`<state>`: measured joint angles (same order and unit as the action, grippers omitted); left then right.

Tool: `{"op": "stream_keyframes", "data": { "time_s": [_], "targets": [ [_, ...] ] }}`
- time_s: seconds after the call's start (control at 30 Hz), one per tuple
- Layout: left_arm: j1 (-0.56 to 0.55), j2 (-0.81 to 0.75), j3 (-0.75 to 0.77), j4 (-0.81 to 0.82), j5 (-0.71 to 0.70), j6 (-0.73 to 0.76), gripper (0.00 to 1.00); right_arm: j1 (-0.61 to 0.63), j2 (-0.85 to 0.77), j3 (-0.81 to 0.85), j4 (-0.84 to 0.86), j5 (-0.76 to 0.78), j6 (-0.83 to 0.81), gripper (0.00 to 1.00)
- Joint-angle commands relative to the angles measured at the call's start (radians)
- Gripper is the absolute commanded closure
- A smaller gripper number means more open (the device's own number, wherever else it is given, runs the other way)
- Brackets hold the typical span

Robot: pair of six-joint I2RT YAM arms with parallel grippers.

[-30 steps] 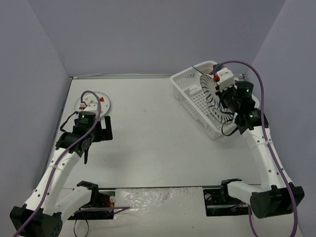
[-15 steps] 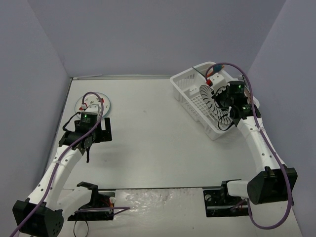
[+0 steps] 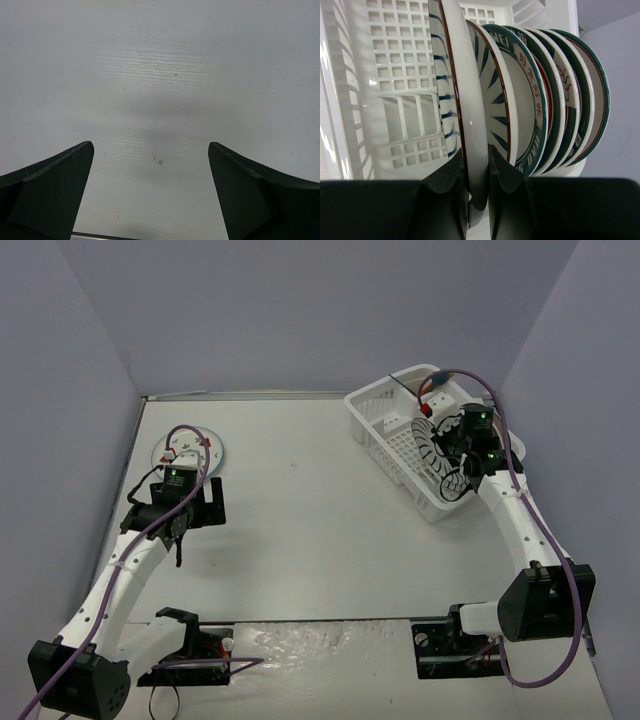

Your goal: Load the plates into the dish rack

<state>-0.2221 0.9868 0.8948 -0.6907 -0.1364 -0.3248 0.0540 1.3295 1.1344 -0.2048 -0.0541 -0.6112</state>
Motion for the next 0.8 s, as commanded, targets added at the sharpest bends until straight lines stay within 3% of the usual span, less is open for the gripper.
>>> {"op": "stream_keyframes", "data": {
  "time_s": [0.0,0.77],
  "targets": [
    [0.007,0.000,0.022,0.045,-0.017,0.013,0.03,-0.009,-0.026,0.017,0.195,0.035,-0.004,1.00],
    [0.013,0.010,0.023,0.043,-0.012,0.012,0.03,-0.024,0.019,-0.041,0.231,-0.016,0.047,1.00]
  ]
}}
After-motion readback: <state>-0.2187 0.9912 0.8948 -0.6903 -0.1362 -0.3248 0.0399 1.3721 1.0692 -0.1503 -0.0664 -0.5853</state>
